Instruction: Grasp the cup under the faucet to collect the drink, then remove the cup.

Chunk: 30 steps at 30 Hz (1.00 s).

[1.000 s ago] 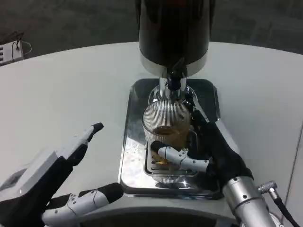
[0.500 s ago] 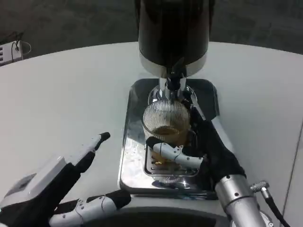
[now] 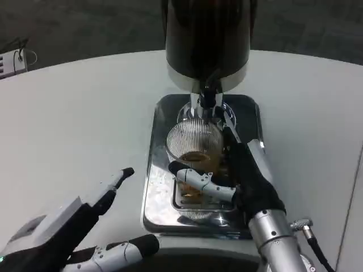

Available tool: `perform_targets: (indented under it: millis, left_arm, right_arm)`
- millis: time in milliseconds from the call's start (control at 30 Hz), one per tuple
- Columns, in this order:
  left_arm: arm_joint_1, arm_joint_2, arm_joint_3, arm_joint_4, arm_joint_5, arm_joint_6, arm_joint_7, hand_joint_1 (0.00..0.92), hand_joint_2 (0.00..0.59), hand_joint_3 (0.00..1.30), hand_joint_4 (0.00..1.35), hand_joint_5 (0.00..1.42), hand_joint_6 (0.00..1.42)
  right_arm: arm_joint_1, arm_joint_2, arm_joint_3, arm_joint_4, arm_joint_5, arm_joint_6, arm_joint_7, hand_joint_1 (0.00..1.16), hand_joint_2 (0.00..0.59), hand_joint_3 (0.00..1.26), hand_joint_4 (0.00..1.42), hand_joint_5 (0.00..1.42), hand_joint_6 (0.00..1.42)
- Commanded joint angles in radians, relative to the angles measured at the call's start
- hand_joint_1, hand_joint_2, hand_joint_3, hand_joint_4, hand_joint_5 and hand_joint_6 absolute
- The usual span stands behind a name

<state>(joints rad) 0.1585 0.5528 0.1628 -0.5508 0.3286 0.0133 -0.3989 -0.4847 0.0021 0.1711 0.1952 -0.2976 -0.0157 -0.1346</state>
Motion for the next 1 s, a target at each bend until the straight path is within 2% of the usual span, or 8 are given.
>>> perform_targets:
  millis: [33, 233, 467, 800, 933, 1000]
  left_arm:
    - [0.026, 0.011, -0.01, -0.017, 0.008, 0.019, -0.018, 0.0, 0.055, 0.02, 0.0, 0.0, 0.08]
    - [0.029, 0.011, -0.013, -0.021, 0.004, 0.031, -0.023, 0.0, 0.055, 0.02, 0.0, 0.0, 0.08]
    - [0.029, 0.014, -0.02, -0.026, 0.0, 0.05, -0.035, 0.0, 0.056, 0.03, 0.0, 0.0, 0.08]
    - [0.028, 0.012, -0.024, -0.037, -0.005, 0.068, -0.048, 0.0, 0.056, 0.04, 0.0, 0.0, 0.08]
    - [0.034, 0.011, -0.019, -0.04, -0.01, 0.069, -0.049, 0.0, 0.058, 0.04, 0.0, 0.0, 0.08]
    - [0.037, 0.012, -0.017, -0.04, -0.013, 0.066, -0.049, 0.0, 0.058, 0.05, 0.0, 0.0, 0.08]
  right_arm:
    - [-0.017, 0.024, 0.011, 0.031, -0.02, -0.037, -0.045, 0.82, 0.201, 0.02, 0.13, 0.25, 0.0]
    - [-0.021, 0.044, 0.032, 0.051, -0.078, -0.036, -0.118, 0.84, 0.207, 0.06, 0.15, 0.27, 0.03]
    - [-0.033, 0.07, 0.043, 0.101, -0.085, -0.043, -0.169, 0.86, 0.214, 0.18, 0.26, 0.38, 0.08]
    - [-0.035, 0.118, 0.038, 0.135, -0.093, -0.052, -0.27, 0.95, 0.233, 0.45, 0.57, 0.68, 0.25]
    - [-0.024, 0.138, 0.035, 0.129, -0.093, -0.057, -0.317, 0.96, 0.242, 0.59, 0.73, 0.82, 0.33]
    - [-0.016, 0.144, 0.034, 0.121, -0.09, -0.062, -0.337, 0.97, 0.244, 0.61, 0.77, 0.86, 0.35]
